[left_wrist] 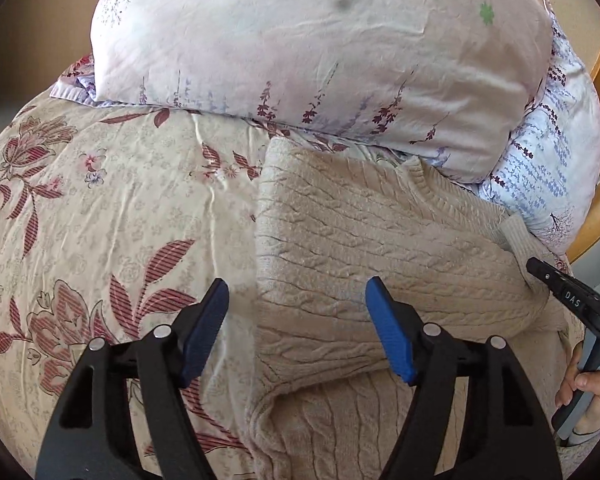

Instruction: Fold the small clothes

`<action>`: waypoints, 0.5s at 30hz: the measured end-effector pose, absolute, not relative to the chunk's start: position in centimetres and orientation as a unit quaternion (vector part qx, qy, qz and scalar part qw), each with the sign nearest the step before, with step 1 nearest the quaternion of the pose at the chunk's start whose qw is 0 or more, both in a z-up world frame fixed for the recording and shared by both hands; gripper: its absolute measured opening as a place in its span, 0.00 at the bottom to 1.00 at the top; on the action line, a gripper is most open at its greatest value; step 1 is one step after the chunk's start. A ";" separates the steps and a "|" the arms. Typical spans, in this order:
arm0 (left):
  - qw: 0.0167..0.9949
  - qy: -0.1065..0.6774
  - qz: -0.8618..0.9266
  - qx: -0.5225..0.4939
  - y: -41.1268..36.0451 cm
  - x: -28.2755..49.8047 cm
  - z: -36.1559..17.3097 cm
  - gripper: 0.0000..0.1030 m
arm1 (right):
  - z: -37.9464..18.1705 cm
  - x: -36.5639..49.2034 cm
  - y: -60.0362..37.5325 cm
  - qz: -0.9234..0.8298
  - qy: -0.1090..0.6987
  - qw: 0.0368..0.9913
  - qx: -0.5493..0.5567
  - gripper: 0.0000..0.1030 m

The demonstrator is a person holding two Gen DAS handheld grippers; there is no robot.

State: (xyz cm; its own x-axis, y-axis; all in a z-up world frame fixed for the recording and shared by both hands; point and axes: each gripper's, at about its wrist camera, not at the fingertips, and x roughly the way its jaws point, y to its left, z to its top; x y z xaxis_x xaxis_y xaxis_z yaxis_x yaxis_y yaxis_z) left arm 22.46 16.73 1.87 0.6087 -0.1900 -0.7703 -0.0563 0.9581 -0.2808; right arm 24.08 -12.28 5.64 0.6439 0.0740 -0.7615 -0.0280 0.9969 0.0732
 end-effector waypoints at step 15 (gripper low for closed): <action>0.850 0.438 -0.082 -0.280 19.4 23.8 1.0 0.41 | 1.6 21.3 -27.3 0.087 0.431 0.802 0.404 0.26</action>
State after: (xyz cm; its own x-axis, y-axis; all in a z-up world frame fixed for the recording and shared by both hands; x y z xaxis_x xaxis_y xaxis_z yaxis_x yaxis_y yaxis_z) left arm 23.77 19.44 1.00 0.6033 -0.3845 -0.6987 -0.1056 0.8299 -0.5478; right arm 21.35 -27.26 1.58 0.6132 0.4880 -0.6211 0.2088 0.6582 0.7233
